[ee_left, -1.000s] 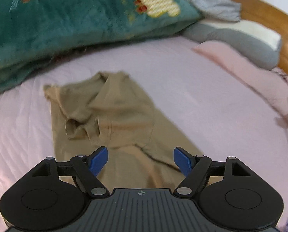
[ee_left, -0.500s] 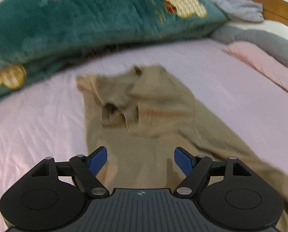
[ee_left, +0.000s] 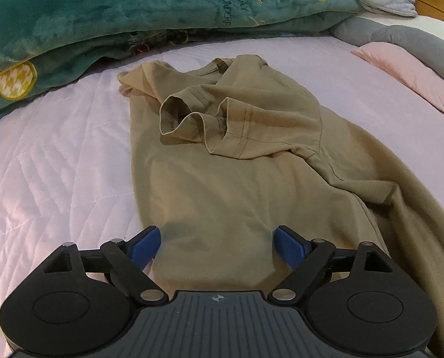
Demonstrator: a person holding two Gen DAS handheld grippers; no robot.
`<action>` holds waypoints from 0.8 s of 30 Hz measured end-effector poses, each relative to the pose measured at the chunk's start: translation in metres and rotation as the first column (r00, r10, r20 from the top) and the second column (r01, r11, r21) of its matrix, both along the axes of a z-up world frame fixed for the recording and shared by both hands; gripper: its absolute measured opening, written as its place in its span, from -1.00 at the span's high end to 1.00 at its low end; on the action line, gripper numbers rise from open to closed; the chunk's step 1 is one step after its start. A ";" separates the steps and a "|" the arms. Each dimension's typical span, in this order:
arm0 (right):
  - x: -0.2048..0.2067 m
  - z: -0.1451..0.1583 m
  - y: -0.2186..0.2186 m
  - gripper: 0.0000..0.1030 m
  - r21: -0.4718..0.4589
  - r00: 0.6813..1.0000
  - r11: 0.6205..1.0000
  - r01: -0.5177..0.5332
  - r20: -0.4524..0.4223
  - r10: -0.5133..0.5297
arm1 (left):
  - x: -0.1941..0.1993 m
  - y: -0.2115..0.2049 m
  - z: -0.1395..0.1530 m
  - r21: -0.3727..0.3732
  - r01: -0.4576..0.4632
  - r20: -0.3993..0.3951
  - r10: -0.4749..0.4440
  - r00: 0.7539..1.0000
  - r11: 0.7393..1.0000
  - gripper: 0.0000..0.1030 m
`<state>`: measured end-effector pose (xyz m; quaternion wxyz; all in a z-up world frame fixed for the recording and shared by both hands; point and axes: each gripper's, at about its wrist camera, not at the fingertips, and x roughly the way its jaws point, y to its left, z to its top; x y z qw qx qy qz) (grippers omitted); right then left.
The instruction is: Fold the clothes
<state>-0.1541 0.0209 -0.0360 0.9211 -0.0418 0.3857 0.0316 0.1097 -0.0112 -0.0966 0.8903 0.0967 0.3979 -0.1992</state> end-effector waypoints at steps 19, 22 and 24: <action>0.007 -0.027 0.016 0.90 -0.010 0.988 0.996 -0.084 -0.130 0.082 | 0.075 -0.035 0.032 -0.132 -0.079 0.053 0.087 0.995 0.988 -0.61; 0.011 -0.032 0.009 0.90 0.022 0.986 0.997 -0.072 -0.147 0.075 | 0.091 -0.046 0.012 -0.075 -0.073 -0.013 0.072 0.997 0.994 -0.57; 0.013 -0.033 0.006 0.90 0.036 0.985 0.997 -0.068 -0.153 0.073 | 0.092 -0.049 0.002 -0.073 -0.068 -0.012 0.067 0.998 0.995 -0.56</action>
